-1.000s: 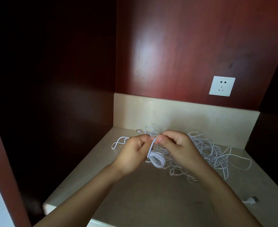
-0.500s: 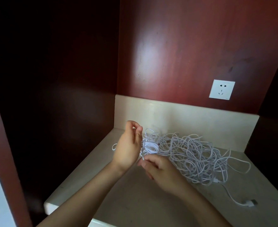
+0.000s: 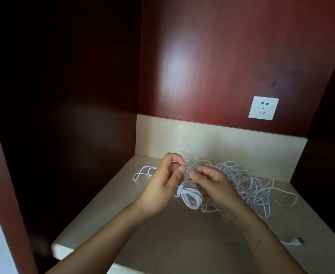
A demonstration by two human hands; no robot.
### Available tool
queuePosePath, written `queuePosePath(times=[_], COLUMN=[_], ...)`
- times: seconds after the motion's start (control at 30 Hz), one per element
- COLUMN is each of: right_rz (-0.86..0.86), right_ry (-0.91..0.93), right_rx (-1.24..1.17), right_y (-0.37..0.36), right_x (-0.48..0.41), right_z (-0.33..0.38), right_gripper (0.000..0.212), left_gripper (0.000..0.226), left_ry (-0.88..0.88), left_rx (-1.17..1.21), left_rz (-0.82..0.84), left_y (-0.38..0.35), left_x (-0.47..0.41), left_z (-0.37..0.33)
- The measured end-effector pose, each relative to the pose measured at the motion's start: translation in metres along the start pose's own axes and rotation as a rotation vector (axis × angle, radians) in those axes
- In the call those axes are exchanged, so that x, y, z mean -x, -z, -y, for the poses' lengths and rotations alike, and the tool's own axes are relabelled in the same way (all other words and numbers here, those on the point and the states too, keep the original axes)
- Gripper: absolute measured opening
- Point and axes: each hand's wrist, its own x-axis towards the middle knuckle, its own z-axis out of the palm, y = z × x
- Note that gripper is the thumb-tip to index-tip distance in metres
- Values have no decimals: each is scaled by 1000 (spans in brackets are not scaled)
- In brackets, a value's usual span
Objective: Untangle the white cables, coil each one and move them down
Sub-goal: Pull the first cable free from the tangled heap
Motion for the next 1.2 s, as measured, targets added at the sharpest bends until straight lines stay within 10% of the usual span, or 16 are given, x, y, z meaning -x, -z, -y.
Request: queuePosePath(times=[0.33, 0.53, 0.83, 1.2], right_rz=[89, -55, -141, -354], right_ry=[78, 4, 7, -106], right_rx=[41, -16, 124, -196], right_y=[-46, -42, -16, -23], right_x=[27, 25, 9, 11], right_z=[-16, -5, -13, -41], right_gripper=[28, 31, 35, 17], left_gripper=[13, 39, 23, 15], left_ry=[63, 5, 312, 483], left_rx=[-71, -483, -57, 156], left_rz=[-497, -283, 35, -257], left_y=[-11, -3, -11, -31], left_x=[-10, -1, -2, 5], left_z=[2, 16, 18, 44])
